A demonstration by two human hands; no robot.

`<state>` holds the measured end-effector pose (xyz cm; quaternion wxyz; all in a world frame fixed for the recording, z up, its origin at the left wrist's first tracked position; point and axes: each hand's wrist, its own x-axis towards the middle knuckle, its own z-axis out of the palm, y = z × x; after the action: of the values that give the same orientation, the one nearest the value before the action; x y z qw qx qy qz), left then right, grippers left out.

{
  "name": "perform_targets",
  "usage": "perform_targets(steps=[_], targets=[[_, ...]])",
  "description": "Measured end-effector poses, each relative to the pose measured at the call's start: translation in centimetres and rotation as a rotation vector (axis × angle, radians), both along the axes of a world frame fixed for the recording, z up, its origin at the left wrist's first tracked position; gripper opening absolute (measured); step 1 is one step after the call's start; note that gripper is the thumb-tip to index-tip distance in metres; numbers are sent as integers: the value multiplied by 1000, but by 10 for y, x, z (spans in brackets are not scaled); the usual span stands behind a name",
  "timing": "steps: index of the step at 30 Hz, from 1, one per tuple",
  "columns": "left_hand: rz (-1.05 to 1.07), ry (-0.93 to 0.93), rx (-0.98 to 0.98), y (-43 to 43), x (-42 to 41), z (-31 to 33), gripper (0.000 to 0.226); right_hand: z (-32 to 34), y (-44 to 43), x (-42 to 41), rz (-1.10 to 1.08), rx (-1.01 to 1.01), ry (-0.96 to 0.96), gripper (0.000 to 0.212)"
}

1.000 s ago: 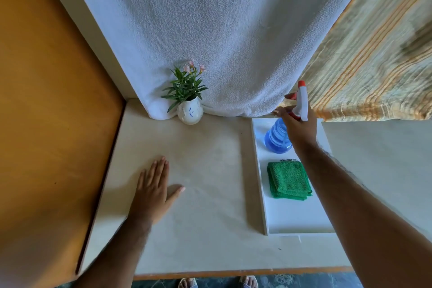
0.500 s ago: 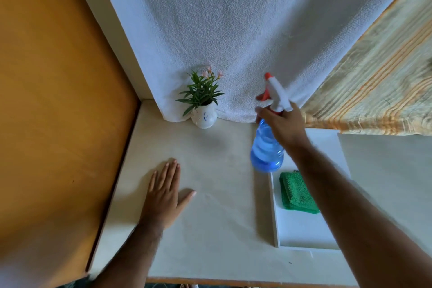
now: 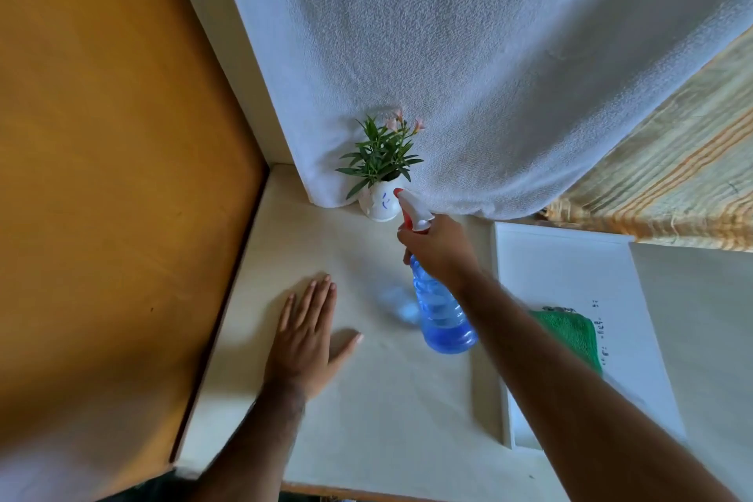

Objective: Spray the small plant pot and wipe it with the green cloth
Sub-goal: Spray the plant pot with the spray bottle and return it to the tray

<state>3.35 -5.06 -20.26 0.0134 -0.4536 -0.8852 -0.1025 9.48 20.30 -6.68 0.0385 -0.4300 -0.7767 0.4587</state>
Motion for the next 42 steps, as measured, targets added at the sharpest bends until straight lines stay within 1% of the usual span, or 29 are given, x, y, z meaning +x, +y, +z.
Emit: perform_targets(steps=[3,6,10,23,28,33,42], targets=[[-2,19,19,0,0,-3,90,0,1,-11,5,-2,-101,22],[1,27,22,-1,-1,-5,90,-2,0,-17,-27,-17,-147,18],[5,19,18,-1,-1,-8,90,-5,-4,-22,-54,-9,-199,20],[4,21,21,-2,-2,-10,90,-8,0,-23,-125,19,-199,21],[5,21,28,-1,-2,-11,90,-9,1,-23,-137,75,-198,24],[9,14,35,-1,-3,-11,91,-10,0,-25,-133,104,-236,23],[12,-10,23,-1,-3,-9,91,-12,-1,-25,-101,117,-242,21]])
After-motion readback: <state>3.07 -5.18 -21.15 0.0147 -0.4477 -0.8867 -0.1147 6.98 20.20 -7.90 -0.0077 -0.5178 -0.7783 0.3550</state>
